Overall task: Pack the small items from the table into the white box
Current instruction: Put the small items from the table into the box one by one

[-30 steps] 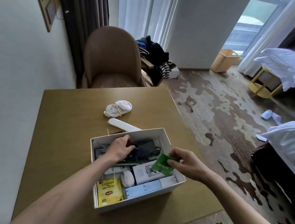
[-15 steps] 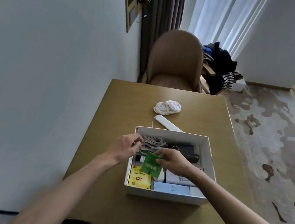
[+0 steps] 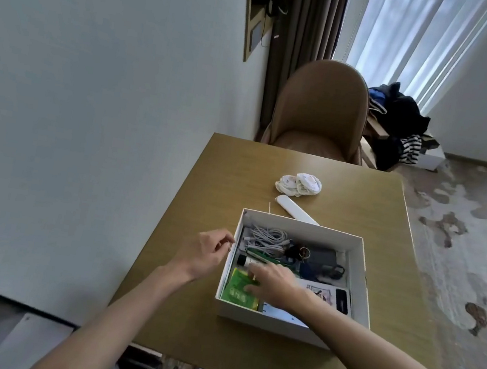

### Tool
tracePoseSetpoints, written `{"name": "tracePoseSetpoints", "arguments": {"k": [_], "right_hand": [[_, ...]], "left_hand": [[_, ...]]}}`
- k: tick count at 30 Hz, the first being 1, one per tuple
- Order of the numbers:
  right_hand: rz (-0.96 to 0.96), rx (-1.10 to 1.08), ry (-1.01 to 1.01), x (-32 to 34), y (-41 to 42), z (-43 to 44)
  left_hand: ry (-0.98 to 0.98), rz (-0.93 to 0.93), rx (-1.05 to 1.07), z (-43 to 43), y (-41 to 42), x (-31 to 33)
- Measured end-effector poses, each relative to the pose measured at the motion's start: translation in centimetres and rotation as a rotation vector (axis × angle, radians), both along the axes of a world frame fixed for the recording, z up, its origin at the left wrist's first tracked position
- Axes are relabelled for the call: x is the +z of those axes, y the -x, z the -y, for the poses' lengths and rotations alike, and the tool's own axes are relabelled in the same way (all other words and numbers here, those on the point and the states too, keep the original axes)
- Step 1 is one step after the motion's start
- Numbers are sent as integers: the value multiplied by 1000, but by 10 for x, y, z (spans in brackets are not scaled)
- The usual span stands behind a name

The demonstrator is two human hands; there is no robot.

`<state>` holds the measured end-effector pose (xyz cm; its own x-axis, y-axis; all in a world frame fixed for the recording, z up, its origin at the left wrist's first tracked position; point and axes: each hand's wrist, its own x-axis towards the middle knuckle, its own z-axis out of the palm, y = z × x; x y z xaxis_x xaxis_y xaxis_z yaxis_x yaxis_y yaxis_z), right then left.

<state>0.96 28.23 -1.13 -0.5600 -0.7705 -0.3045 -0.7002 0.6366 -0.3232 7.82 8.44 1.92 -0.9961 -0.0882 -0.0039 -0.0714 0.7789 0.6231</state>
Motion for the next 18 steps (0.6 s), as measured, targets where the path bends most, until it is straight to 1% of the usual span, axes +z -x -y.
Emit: {"name": "tracePoseSetpoints", "arguments": {"k": [3,5,7,9,12,15,18], "right_hand": [[-157,130,-33,-1,5,-5],[-160,175,5,0,6,-10],[-103,170,113,4,8,-16],[-72,115,254,12,14,-24],[-60,-32,443,26,29,-45],[-41,-207,549,38,57,-70],[-31,-358,602,47,89,-87]], "left_hand": [[16,-3,-12,-6,6,4],[39,-6,-15,-11,10,6],[74,-14,-17,-16,15,8],[95,-25,-26,-21,22,10],[109,-40,-45,-29,37,13],[130,-63,-41,-35,56,15],[91,-75,-47,-39,79,17]]}}
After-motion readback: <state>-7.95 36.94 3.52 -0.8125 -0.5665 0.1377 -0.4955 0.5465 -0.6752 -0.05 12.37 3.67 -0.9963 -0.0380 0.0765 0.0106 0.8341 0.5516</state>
